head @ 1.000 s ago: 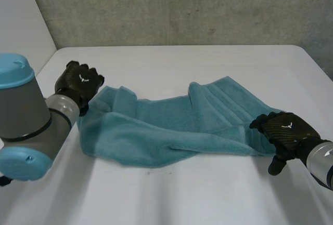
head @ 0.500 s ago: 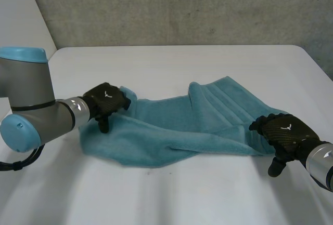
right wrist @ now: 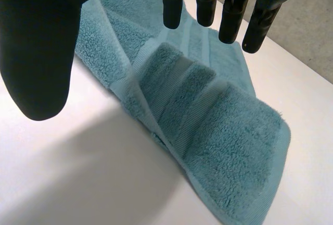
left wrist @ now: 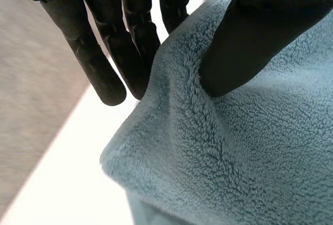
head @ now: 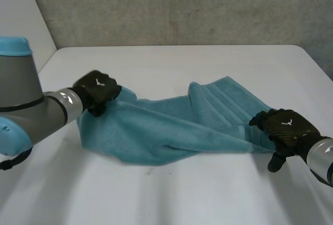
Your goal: Fold the laundry
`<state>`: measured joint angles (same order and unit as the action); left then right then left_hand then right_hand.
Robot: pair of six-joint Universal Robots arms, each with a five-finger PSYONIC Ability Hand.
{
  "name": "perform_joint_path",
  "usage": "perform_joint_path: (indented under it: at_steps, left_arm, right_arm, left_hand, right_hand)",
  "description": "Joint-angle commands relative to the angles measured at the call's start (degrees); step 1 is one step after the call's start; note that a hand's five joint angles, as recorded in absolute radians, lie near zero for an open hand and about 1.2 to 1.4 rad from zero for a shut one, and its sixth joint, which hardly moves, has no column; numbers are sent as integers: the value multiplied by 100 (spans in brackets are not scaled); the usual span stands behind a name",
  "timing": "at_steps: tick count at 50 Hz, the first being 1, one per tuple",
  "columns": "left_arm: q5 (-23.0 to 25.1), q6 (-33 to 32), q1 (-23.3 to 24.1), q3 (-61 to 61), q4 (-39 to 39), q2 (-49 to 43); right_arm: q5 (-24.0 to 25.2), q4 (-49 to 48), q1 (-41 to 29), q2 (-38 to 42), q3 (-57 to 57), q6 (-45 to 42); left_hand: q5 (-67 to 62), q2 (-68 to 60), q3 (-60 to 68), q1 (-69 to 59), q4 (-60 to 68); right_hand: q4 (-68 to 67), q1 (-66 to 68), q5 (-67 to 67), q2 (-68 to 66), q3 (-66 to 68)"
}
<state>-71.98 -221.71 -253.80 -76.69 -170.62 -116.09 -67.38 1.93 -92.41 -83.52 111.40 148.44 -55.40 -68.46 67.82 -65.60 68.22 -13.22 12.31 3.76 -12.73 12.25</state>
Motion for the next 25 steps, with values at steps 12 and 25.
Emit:
perform_joint_path:
  at_steps: [12, 25]
  left_arm:
    - [-483, 716, 15, -1787, -323, 2739]
    - [-483, 1639, -117, -2148, -366, 3216]
  right_arm:
    - [1007, 1108, -189, 344, -1006, 1959]
    - [612, 379, -1438, 1945, -1639, 2875]
  left_hand:
    - [-1460, -1154, 1218, -1440, 1178]
    - [-1460, -1154, 1218, -1440, 1178]
  right_hand:
    - [322, -231, -376, 273, -225]
    - [-2495, 2587, 2441, -2545, 2593]
